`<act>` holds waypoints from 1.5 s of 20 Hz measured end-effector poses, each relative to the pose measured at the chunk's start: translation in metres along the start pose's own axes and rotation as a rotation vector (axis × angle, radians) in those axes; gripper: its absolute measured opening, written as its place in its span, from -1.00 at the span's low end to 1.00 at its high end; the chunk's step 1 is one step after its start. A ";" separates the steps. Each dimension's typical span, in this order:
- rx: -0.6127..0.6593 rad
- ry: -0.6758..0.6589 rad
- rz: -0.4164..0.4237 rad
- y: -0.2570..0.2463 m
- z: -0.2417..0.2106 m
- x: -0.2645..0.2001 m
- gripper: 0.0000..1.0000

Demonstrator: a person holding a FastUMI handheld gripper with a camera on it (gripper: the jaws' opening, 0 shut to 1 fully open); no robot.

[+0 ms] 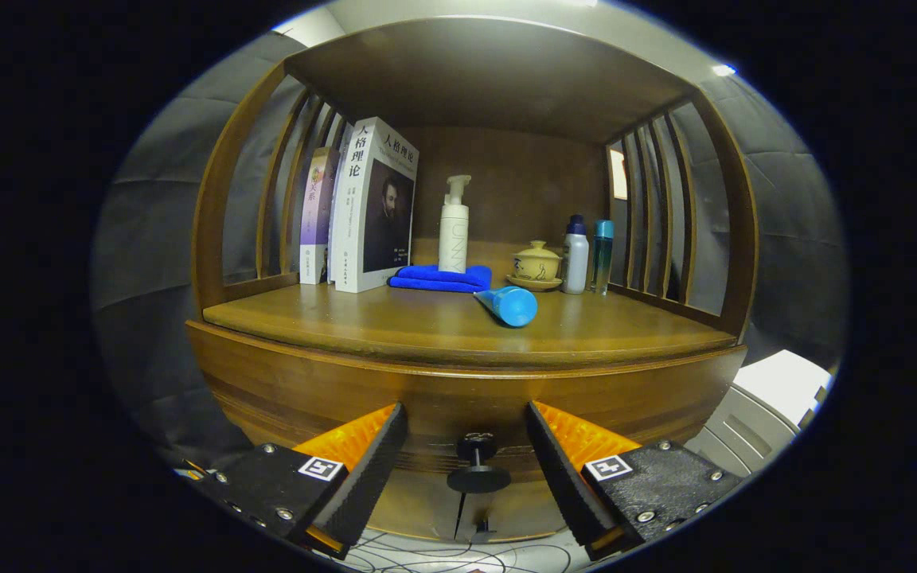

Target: Pull open the drawer, take out the items inside it, and place them on the countertop above the cabinet.

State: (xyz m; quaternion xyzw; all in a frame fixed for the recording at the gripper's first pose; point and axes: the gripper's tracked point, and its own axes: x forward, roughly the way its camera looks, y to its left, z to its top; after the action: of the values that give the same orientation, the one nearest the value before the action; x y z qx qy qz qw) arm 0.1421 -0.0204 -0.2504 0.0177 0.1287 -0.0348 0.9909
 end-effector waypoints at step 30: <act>-0.044 -0.212 -0.003 -0.058 0.228 -0.174 0.90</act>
State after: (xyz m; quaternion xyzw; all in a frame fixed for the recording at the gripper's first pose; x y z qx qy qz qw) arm 0.0278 -0.0767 0.0133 -0.0078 0.0241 -0.0352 0.9991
